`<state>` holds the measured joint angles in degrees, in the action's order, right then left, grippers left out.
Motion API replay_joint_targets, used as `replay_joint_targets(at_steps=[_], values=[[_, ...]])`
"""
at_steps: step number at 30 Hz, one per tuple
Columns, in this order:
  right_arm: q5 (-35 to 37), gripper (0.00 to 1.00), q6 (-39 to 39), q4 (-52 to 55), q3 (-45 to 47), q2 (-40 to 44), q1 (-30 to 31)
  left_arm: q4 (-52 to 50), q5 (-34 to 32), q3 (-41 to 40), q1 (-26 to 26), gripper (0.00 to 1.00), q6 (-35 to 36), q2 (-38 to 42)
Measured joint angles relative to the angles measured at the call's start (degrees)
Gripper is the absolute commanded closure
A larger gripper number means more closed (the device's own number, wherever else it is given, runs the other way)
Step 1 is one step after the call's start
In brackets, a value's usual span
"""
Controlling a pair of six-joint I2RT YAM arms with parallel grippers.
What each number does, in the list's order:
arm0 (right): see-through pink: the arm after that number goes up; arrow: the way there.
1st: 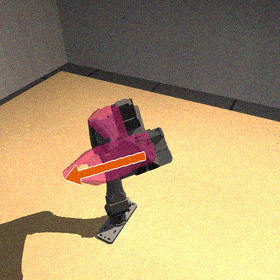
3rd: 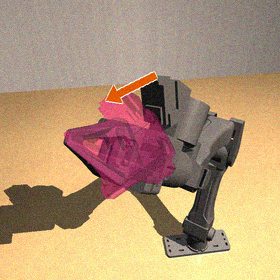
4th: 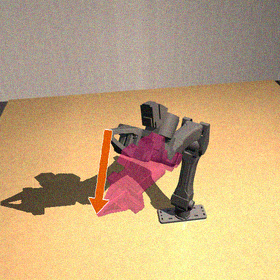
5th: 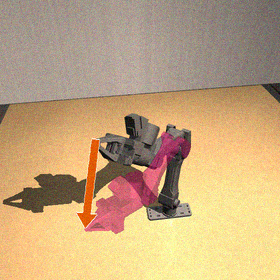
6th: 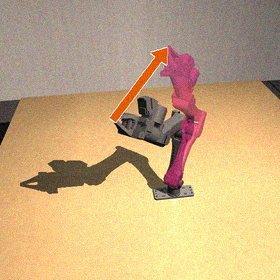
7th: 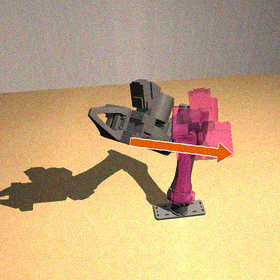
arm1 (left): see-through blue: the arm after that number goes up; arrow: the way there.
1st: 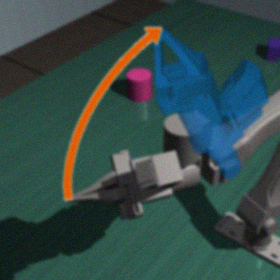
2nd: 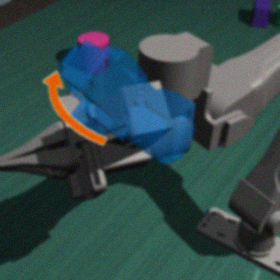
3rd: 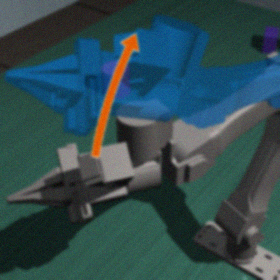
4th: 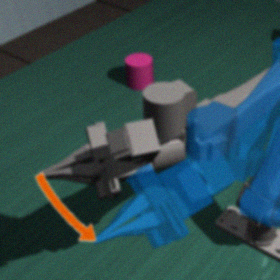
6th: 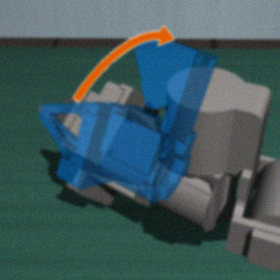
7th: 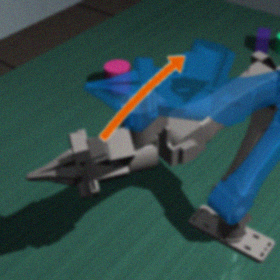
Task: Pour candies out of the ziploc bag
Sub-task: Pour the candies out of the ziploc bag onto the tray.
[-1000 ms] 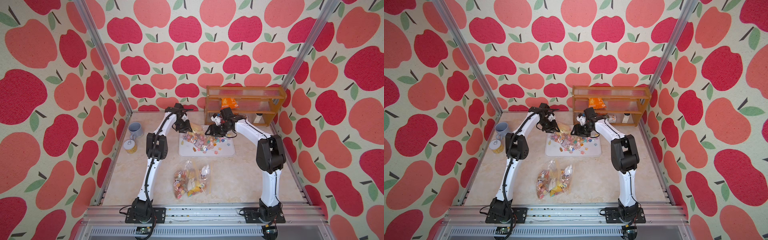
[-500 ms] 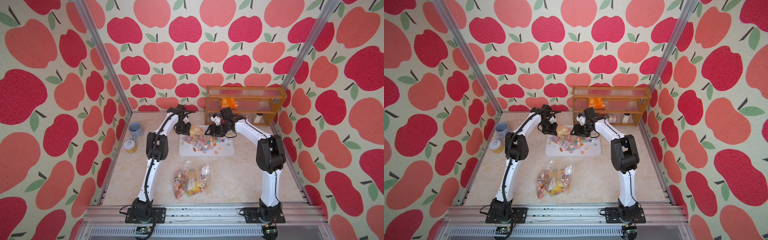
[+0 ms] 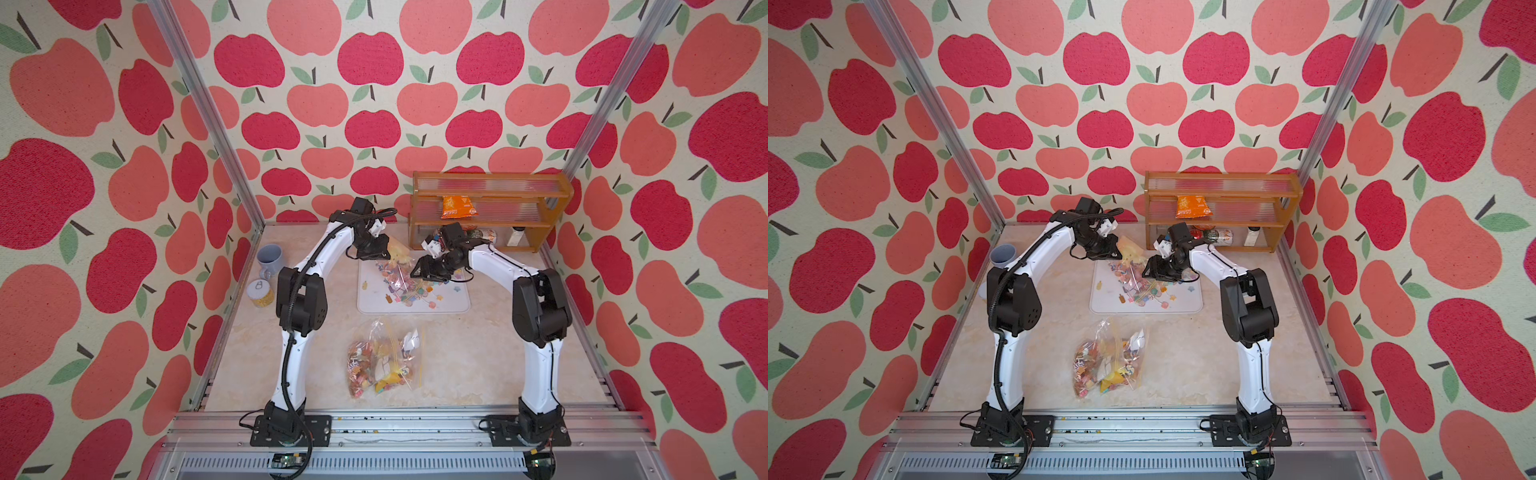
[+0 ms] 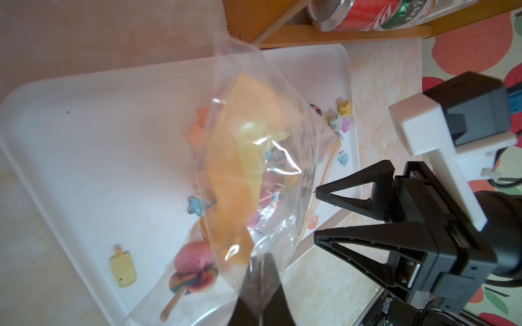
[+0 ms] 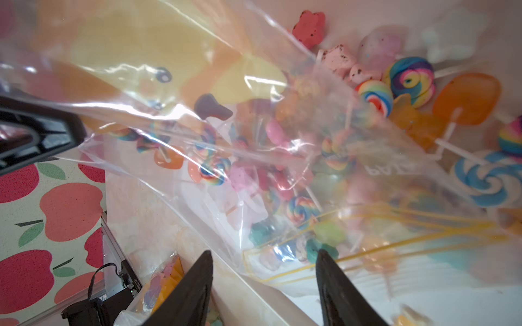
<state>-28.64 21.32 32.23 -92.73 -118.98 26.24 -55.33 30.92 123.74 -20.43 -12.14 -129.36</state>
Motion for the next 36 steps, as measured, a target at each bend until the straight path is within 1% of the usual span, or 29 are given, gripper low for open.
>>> replay_joint_targets(at_steps=[3, 8, 20, 27, 31, 36], values=[[-0.15, 0.40, 0.00, -0.52, 0.74, 0.26, 0.00, 0.39, -0.44, 0.31, -0.31, 1.00, -0.15, 0.04], [-0.87, 0.40, 0.00, -1.42, 1.01, 0.44, 0.00, -0.28, -3.85, 2.84, -2.21, 1.00, 0.17, 0.20], [-1.81, 0.40, 1.09, -3.87, 2.47, 0.90, 0.57, -6.64, -18.18, 14.27, -8.96, 1.00, 4.55, 0.48], [-2.14, 0.40, 1.75, -4.52, 3.54, 1.38, 0.66, -10.71, -25.16, 20.74, -12.28, 1.00, 7.43, 0.46], [-2.19, 0.40, 2.19, -5.38, 4.00, 1.77, 0.66, -12.15, -27.36, 22.51, -13.57, 1.00, 8.68, 0.31], [-2.36, 0.40, 2.36, -5.66, 4.57, 2.40, 0.66, -13.62, -28.46, 22.91, -13.75, 1.00, 9.11, -0.15]])
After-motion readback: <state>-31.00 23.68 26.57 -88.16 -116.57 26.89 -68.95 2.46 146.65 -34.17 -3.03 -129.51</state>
